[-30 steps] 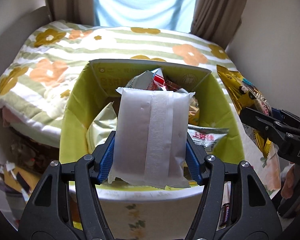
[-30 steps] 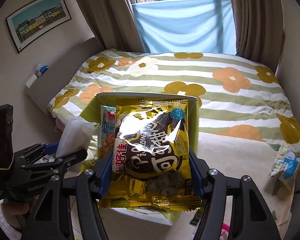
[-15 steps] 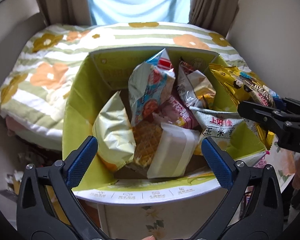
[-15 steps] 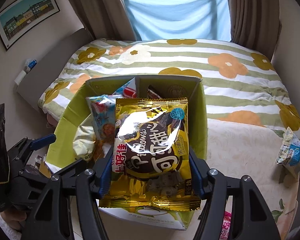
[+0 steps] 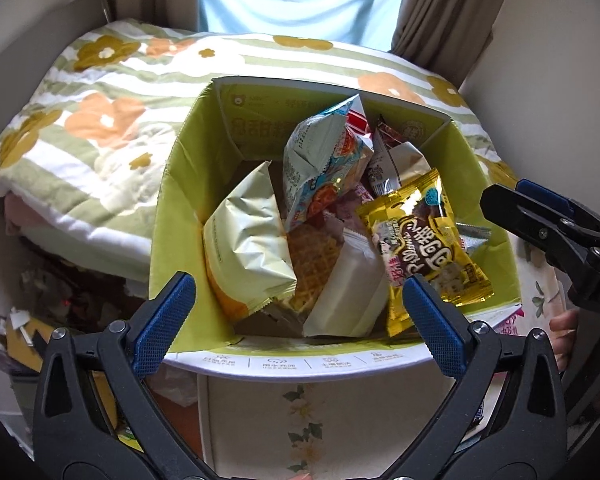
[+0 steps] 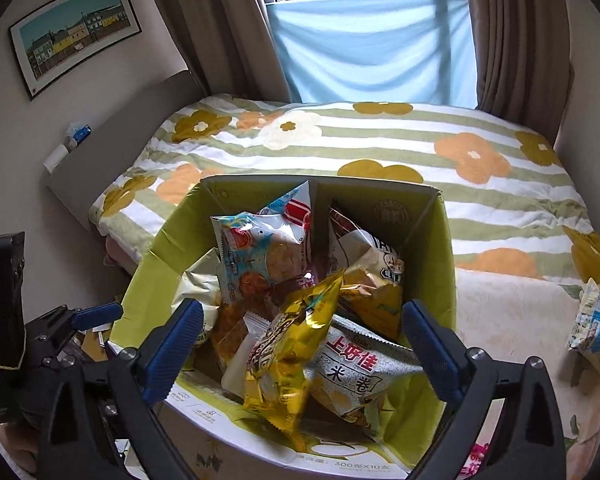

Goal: Organize snacks
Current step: 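Lower the white packet into the box with the left tool while the right drops the gold bag, then move both tools back toward the Snickers bar and pink candy bag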

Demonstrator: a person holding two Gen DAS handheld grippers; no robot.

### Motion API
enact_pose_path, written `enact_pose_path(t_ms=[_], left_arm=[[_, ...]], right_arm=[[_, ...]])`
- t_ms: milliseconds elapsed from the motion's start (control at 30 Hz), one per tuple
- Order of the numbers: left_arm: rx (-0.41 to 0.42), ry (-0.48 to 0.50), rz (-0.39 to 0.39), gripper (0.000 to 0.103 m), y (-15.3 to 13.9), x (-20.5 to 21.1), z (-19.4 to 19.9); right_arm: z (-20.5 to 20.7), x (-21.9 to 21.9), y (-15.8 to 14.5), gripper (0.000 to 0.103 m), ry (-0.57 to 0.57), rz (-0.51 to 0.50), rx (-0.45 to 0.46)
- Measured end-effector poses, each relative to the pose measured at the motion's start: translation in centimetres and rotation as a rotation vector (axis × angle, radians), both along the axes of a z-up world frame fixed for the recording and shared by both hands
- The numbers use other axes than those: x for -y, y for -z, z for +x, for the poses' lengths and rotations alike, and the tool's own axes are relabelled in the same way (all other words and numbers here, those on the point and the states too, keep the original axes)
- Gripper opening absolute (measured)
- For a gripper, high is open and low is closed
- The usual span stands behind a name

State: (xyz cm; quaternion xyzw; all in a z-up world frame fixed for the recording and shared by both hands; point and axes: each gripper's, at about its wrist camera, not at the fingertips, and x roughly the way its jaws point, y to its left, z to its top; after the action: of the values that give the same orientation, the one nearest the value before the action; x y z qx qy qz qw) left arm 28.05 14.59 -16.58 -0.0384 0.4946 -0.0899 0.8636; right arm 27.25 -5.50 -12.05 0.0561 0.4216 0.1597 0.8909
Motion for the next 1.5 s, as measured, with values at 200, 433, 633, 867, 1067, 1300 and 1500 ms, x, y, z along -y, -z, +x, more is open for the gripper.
enact_pose_path(t_ms=[200,433,633,867,1067,1300,1500], left_arm=[[0.004,0.025,-0.020,0.103,-0.4,0.3,-0.3],[0.011,0.071,-0.024,0.103,-1.1,1.1,-0.6],[0.045,0.089,-0.031,0.103,-2.4,2.0,-1.5],[0.088,0.081,-0.021,0.103,-3.9,3.7,-3.7],[0.125,0.039,-0.043,0.103,-5.0,6.3,-6.2],[0.137,0.047,-0.063,0.103,-5.0,11.0,-9.6],[0.108,0.045,-0.055,0.103,-3.6,14.9,-12.7]], right_arm=[[-0.8,0.5,-0.4,0.099,0.017,-0.007,-0.007],[-1.8,1.5,-1.1,0.099,0.056,-0.011,-0.026],[-2.9,3.7,-3.1,0.099,0.085,-0.045,0.006],[-4.7,8.6,-5.1,0.099,0.143,-0.047,0.042],[-6.9,12.2,-5.6,0.099,0.139,-0.048,0.052],[-9.9,15.8,-4.6,0.099,0.119,-0.061,0.032],[-12.4,19.1,-2.9,0.099,0.115,-0.022,-0.006]])
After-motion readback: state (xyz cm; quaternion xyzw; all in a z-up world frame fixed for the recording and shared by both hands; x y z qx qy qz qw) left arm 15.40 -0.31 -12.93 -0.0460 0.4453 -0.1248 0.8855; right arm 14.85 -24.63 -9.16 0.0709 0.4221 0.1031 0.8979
